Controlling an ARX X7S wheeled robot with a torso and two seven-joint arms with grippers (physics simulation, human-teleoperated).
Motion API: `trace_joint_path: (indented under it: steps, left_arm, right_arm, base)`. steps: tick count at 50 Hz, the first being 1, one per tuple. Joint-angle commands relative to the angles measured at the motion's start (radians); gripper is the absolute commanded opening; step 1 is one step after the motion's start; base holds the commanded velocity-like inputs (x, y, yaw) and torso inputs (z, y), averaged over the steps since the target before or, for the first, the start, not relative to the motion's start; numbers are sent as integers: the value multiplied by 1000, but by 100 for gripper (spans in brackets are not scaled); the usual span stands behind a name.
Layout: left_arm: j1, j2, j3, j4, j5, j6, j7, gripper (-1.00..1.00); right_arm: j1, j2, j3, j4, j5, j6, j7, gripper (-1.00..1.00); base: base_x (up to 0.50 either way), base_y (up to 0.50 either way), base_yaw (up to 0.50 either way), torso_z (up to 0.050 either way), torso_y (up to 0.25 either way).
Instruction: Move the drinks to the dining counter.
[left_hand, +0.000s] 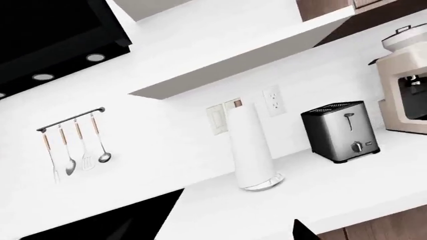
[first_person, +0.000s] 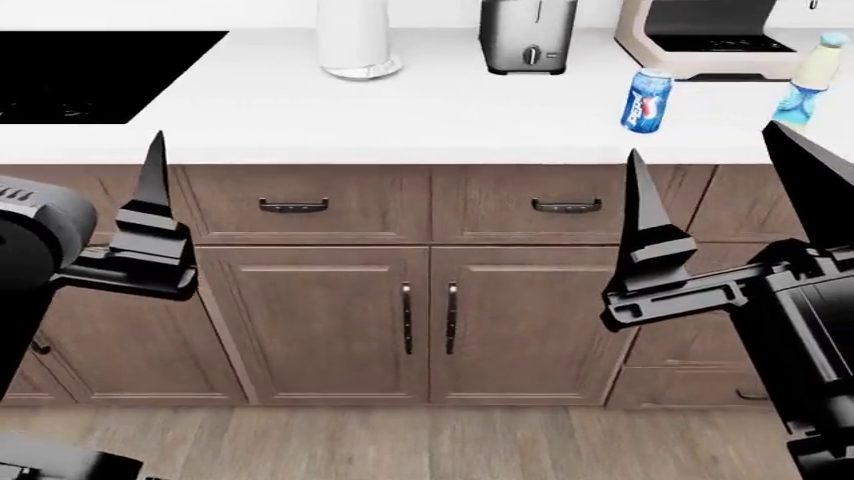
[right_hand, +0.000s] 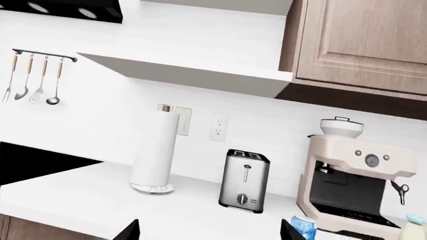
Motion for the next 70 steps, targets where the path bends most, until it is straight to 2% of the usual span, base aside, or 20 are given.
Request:
trace_joint_path:
  steps: [1,19,27,40,48,55,70]
  left_arm:
    - [40,-21,30,14,-86,-37,-98,100]
    - [40,-24,46,18,-73,-45,-89,100]
    - [50,-26,53,24,-98,-45,-120,100]
    - [83,-26,-3,51,-161,-22,-163,100]
    - [104,32,-88,54,-198,64,-156,100]
    - [110,33,-83,54,-197,67,-157,100]
    - [105,32,-70,54,-179,67,-145,100]
  right_arm:
    - [-11,4,-9,8,-10,-1,-1,100]
    - [-17,3,-20,-6,-35,-4,-7,100]
    - [-9,3,-28,2,-37,3,-12,100]
    - [35,7,-41,-3,-12,34,9,100]
    - [58,0,-51,-10,-4,45,15,100]
    - [100,-3,-55,4,52,64,38,100]
    - [89,-4,-66,-3,13,62,24,100]
  base:
    - [0,-500,0,0,0]
    - [66,-500,0,0,0]
    - [238,-500,0,0,0]
    - [395,-448,0,0,0]
    - [470,-384,0,0,0]
    - [419,-441,0,0,0]
    - [294,-500,0,0,1]
